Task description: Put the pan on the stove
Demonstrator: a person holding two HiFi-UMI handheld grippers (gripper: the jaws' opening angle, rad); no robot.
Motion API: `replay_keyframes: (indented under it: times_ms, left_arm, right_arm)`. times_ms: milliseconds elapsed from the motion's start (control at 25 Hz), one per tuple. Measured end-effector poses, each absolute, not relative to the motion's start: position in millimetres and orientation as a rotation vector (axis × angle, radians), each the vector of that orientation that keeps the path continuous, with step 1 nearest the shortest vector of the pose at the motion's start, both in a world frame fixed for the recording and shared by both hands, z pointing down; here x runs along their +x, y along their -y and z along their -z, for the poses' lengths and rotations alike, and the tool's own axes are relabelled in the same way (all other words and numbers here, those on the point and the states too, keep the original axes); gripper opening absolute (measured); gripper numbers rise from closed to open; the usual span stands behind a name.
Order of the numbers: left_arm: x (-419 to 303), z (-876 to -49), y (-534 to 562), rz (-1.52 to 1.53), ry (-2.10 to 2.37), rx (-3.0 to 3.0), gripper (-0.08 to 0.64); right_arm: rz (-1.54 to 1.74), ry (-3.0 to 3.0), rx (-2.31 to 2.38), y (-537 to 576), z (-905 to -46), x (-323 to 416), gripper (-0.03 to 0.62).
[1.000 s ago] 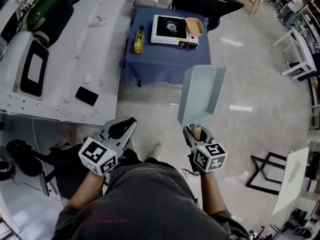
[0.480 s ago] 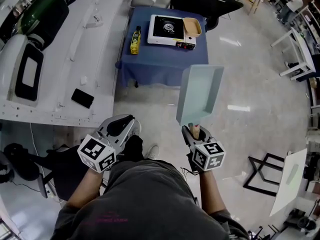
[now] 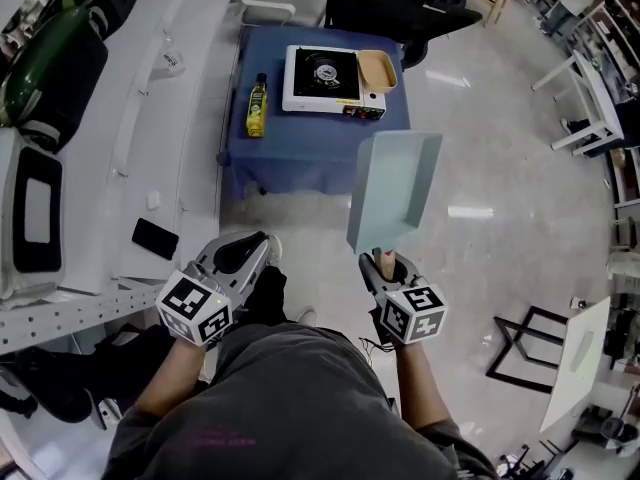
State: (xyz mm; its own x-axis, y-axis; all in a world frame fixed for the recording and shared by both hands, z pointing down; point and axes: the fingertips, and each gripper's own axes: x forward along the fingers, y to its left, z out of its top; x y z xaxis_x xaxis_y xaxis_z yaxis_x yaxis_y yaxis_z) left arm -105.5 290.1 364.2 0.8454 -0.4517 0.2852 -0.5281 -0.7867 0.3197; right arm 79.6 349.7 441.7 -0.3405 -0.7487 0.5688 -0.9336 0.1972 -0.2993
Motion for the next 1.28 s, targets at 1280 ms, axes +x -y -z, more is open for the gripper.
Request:
replay_keyframes:
  times_ms: [1280]
  left_arm:
    - [-101.9,-364.1,-25.5,-0.287,0.659,2.599,0.028]
  right_arm:
    - [-0.968,2.054,1.654,-116.8,-433.0,74.9,0.110]
